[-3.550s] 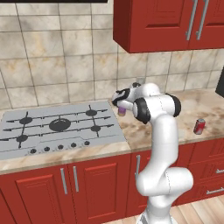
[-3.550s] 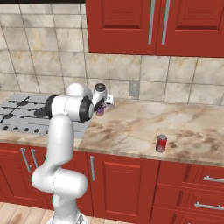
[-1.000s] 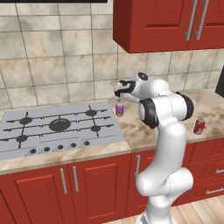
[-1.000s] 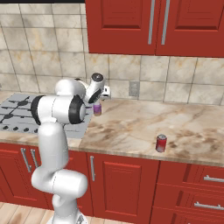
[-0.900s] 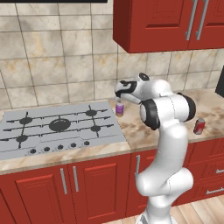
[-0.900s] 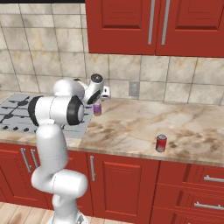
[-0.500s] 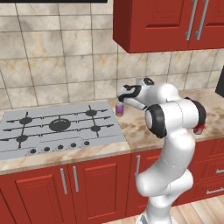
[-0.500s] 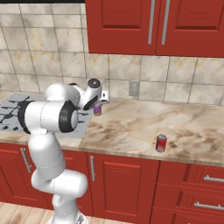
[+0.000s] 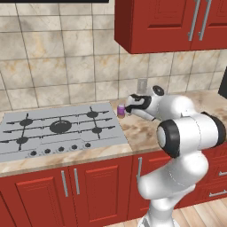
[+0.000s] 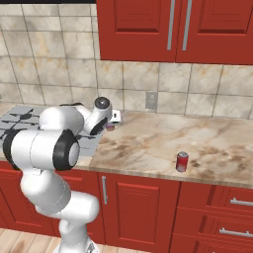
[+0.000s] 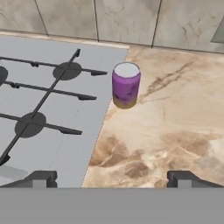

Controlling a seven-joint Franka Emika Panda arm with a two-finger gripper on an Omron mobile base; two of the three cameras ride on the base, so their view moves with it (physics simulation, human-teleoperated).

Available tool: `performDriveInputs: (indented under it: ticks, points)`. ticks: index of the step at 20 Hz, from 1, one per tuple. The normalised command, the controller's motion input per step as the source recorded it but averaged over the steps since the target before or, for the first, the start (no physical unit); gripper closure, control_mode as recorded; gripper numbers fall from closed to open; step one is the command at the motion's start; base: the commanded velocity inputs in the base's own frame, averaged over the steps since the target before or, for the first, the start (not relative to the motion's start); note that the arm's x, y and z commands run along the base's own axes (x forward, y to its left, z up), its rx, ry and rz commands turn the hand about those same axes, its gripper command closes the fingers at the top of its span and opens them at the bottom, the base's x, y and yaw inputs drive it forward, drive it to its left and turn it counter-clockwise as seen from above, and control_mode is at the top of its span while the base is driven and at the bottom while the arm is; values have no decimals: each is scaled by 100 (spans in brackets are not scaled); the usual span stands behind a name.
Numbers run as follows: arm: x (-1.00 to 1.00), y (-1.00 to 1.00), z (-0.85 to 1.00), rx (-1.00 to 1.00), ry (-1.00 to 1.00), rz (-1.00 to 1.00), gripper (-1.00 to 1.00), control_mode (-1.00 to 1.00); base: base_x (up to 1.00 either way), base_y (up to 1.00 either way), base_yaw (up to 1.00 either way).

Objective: Four empty soda cans are scattered around the kitchen. Gather all the cans and cluster them next to the stove for recycling.

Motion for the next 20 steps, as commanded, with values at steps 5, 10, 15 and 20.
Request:
performDriveInputs:
  ticks: [5,10,15,20]
  points:
    - [-52,-18,0,-1,0,0,-100,-100,0,0,0]
    - [-57,-18,1,-3,0,0,-100,-100,0,0,0]
    - [-46,-17,2,-5,0,0,-100,-100,0,0,0]
    - [-27,-19,3,-4,0,-5,-100,-100,0,0,0]
